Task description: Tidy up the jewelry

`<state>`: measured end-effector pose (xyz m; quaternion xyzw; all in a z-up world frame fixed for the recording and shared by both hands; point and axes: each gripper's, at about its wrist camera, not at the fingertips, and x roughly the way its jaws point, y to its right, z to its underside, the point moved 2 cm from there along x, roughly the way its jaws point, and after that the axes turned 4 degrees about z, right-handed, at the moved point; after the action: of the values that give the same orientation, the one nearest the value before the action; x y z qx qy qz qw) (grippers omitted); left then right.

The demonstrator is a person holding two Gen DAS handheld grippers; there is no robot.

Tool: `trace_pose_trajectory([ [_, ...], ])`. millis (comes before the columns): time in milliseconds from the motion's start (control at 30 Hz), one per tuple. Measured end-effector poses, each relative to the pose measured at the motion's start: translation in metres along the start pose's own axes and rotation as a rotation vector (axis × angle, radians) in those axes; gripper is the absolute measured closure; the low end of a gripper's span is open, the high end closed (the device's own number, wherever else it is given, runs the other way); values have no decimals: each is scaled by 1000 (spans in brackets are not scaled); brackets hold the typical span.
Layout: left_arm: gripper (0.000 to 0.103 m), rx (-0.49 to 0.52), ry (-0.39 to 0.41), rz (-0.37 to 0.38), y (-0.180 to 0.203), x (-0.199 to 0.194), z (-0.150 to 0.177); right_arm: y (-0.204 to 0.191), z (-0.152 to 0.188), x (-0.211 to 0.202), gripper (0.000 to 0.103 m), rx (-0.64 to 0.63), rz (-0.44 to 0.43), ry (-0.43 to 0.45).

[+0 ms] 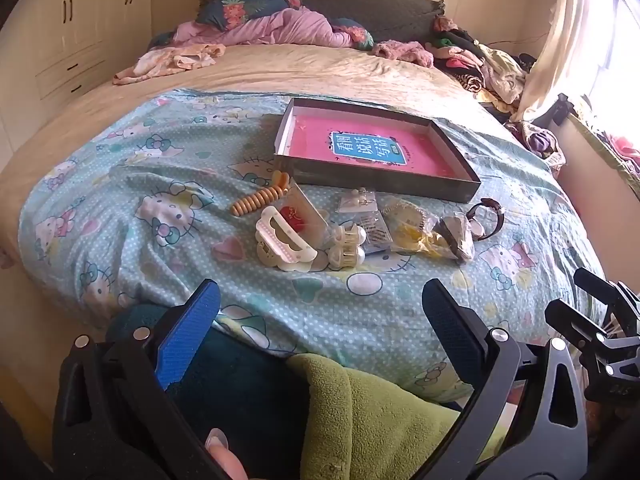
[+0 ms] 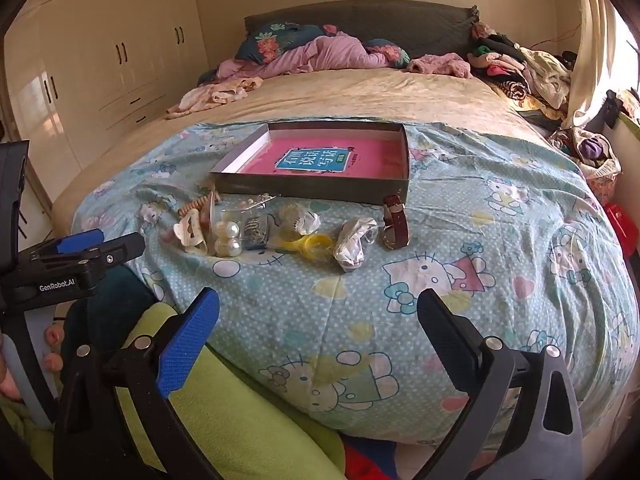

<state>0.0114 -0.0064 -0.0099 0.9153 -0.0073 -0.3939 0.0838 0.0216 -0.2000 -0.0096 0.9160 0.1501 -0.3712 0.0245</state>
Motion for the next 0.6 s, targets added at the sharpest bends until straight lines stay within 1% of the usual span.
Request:
trace_pose_trajectory([
  [600,9,1,6,2,-1,-1,1,-1,0,0,4,-5,1,-1],
])
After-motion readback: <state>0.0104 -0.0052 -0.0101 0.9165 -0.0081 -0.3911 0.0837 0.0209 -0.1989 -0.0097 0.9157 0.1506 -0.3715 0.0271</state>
